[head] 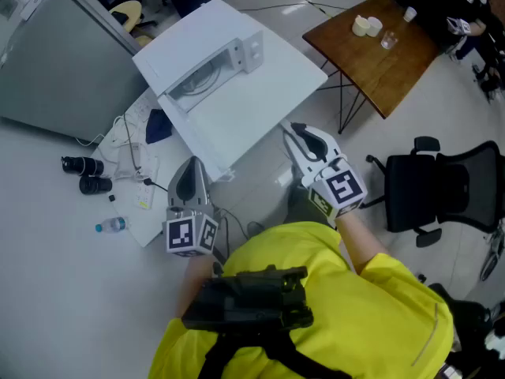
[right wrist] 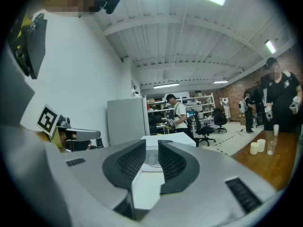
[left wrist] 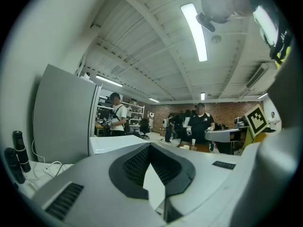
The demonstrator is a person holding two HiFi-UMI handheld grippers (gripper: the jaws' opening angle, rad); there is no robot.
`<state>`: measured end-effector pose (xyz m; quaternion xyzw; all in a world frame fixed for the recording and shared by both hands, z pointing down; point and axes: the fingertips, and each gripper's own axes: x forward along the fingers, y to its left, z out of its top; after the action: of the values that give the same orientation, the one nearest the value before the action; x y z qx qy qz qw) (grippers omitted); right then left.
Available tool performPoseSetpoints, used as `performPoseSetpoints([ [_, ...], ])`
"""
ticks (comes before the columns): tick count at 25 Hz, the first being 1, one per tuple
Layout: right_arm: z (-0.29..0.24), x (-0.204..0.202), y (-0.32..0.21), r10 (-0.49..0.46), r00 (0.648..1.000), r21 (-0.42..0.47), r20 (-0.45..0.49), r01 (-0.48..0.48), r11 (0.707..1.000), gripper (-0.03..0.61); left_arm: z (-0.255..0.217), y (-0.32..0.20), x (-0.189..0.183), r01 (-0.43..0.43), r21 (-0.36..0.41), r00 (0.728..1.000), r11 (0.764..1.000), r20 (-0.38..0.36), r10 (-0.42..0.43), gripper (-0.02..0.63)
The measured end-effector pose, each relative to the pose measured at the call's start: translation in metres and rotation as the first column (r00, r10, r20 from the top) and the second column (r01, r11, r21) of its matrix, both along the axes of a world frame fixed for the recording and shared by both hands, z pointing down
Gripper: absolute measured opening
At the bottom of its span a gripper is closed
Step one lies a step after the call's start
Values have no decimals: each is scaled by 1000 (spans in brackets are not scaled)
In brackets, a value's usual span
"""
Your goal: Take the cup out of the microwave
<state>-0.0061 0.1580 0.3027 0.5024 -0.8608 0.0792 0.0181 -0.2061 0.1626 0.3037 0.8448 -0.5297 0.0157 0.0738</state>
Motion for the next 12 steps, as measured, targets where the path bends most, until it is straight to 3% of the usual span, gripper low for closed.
performPoseSetpoints([
  [3,6,19,-54,-47,999,6,3,47,999,86,1,-43,21,58,4,998,998,-18,-57,8],
  [6,6,33,-114,-121,993,7,-8,121,993,84,-2,-84,32,167,28,986,986,-28,-166,8],
  [12,10,51,-209,-334,943,-16,0,334,943,84,-2,-133,65,338,21,940,941,-48,-337,8],
])
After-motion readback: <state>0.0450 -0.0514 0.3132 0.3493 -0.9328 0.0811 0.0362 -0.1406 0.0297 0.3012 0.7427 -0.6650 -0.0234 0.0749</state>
